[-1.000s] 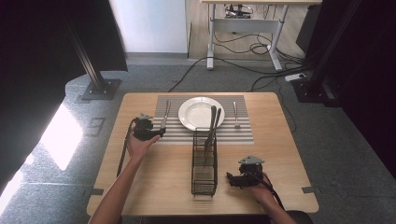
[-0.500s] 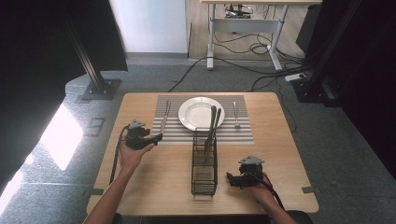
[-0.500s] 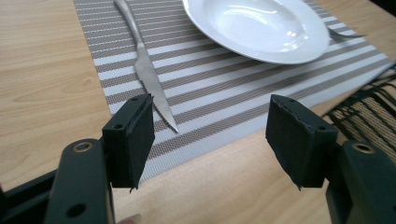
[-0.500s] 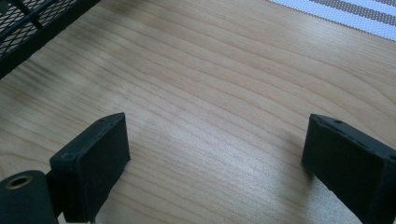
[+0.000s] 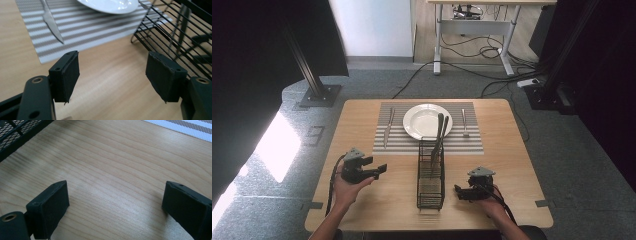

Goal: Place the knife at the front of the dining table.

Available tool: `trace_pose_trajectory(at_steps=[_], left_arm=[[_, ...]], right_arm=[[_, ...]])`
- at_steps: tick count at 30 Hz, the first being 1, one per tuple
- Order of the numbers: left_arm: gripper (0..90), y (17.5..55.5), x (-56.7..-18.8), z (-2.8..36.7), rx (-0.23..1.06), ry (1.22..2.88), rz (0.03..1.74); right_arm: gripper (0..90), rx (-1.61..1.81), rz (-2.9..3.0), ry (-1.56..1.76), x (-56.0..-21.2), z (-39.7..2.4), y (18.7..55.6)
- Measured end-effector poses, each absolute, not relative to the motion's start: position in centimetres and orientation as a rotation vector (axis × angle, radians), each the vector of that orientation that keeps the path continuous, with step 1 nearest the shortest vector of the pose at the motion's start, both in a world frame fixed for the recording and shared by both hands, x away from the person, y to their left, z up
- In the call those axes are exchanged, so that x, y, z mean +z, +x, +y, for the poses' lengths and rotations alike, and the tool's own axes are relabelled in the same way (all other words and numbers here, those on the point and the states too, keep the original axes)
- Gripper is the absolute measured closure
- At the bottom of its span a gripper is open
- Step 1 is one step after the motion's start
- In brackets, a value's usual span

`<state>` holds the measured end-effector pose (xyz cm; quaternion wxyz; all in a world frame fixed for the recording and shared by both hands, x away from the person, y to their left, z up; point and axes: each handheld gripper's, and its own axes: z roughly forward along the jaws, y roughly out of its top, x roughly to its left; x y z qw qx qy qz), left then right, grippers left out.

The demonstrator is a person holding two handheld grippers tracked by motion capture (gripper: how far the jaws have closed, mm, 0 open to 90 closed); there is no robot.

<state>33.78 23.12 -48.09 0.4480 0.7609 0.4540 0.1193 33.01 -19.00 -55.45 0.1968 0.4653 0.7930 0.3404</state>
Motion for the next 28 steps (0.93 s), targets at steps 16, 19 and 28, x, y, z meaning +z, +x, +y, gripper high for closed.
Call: trace_pose_trajectory(at_steps=[16,19,28], left_arm=[[26.9,32.0,-49.8,22.8,0.262,1.929,1.088],[26.7,32.0,-49.9,22.9,0.271,1.930,1.092],[25.7,32.2,-50.0,23.1,0.299,1.942,1.107]], right_arm=[[4.3,0.955,2.224,1.302,-55.5,-18.8,33.0],[4.0,0.955,2.222,1.303,-55.5,-18.8,33.0],[3.6,0.956,2.224,1.303,-55.6,-18.8,33.1]])
